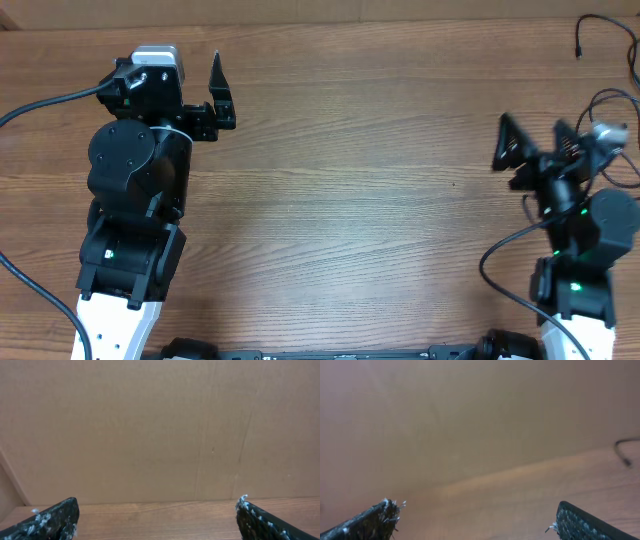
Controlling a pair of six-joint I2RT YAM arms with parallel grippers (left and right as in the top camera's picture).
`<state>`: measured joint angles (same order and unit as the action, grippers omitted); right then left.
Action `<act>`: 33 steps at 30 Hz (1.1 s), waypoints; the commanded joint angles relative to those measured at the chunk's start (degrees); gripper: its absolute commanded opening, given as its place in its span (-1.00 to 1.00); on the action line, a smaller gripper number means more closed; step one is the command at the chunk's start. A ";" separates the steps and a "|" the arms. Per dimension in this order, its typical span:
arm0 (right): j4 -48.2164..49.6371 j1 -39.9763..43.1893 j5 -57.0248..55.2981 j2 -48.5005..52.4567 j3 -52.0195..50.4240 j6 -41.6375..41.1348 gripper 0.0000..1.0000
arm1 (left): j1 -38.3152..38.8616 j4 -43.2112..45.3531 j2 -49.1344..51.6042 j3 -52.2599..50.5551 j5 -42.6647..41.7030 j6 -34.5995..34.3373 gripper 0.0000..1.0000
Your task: Untangle cables
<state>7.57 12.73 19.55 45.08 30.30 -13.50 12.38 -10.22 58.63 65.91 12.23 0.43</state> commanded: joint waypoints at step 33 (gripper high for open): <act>-2.38 0.20 -1.53 0.11 -19.80 6.10 1.00 | 0.11 1.66 0.20 -0.68 -1.81 -4.96 1.00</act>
<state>4.95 12.73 18.83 44.25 10.85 -7.84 12.38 -8.93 58.67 65.87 11.11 -1.61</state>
